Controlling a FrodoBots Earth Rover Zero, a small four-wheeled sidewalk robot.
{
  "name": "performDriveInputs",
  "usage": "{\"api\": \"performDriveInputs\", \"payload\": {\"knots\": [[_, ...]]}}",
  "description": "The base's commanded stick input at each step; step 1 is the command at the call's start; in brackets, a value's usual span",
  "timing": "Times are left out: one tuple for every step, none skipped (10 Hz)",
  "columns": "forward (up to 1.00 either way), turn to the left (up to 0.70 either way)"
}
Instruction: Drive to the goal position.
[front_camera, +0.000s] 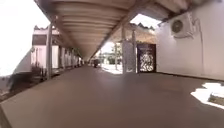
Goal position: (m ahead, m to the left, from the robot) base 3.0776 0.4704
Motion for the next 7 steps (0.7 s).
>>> {"api": "performDriveInputs", "payload": {"knots": [[0.7, 0.0], [0.7, 0.0], [0.7, 0.0], [0.7, 0.0], [0.7, 0.0], [0.7, 0.0], [0.7, 0.0]]}}
